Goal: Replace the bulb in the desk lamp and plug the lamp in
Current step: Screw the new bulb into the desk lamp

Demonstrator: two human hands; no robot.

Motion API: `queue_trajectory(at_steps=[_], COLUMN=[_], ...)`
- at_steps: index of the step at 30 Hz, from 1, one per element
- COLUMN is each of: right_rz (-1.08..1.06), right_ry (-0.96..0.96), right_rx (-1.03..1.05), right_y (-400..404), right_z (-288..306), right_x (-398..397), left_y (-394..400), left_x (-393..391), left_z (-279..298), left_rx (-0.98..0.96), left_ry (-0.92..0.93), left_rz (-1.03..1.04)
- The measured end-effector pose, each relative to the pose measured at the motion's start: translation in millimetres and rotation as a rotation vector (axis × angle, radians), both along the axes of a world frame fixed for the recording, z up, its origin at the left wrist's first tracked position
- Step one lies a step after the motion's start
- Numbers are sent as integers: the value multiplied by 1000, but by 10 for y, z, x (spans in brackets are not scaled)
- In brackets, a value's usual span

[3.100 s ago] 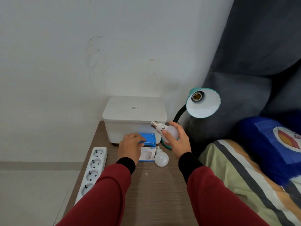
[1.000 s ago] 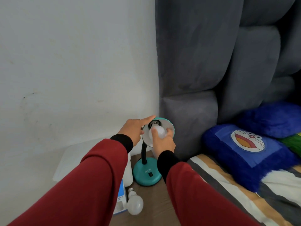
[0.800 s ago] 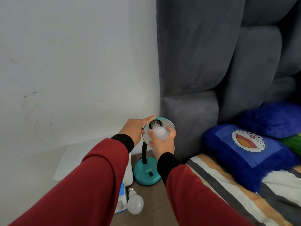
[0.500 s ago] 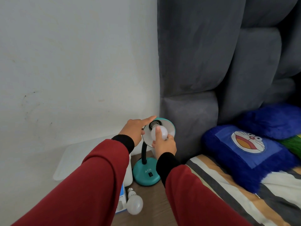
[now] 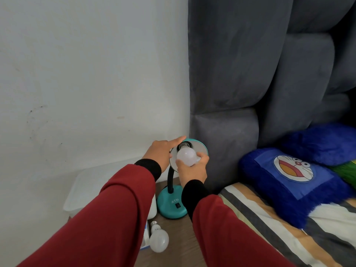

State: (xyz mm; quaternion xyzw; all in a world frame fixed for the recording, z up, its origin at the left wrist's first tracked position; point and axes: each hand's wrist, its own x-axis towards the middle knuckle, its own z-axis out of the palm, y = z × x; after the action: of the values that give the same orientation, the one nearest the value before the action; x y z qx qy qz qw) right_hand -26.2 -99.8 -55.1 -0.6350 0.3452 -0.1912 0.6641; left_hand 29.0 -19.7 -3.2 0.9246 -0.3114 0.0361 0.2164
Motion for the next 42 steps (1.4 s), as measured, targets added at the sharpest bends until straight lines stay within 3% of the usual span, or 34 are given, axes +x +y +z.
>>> queue_trajectory(at_steps=[6, 12, 17, 23, 27, 29, 34, 39, 42], right_rz=[-61, -20, -19, 39, -2, 8, -4, -61, -17], right_ry=[-12, -2, 17, 34, 18, 77, 4, -20, 7], right_rx=[168, -6, 134, -58, 45, 27, -42, 59, -73], right_y=[58, -12, 60, 0, 46, 32, 6, 29, 1], right_z=[80, 25, 86, 55, 88, 97, 76, 84, 65], right_x=[-2, -14, -13, -38, -38, -36, -74, -66, -63], left_y=[6, 1, 0, 4, 2, 4, 12, 6, 2], left_x=[-8, -20, -51, -34, -36, -46, -47, -47, -50], left_z=[-6, -17, 2, -21, -23, -24, -34, -30, -34], left_rx=[-2, -5, -15, -19, -33, -52, -52, -40, -35], left_ry=[-13, -18, -11, -6, 0, 17, 19, -10, -10], left_rz=[10, 8, 13, 13, 16, 14, 12, 12, 8])
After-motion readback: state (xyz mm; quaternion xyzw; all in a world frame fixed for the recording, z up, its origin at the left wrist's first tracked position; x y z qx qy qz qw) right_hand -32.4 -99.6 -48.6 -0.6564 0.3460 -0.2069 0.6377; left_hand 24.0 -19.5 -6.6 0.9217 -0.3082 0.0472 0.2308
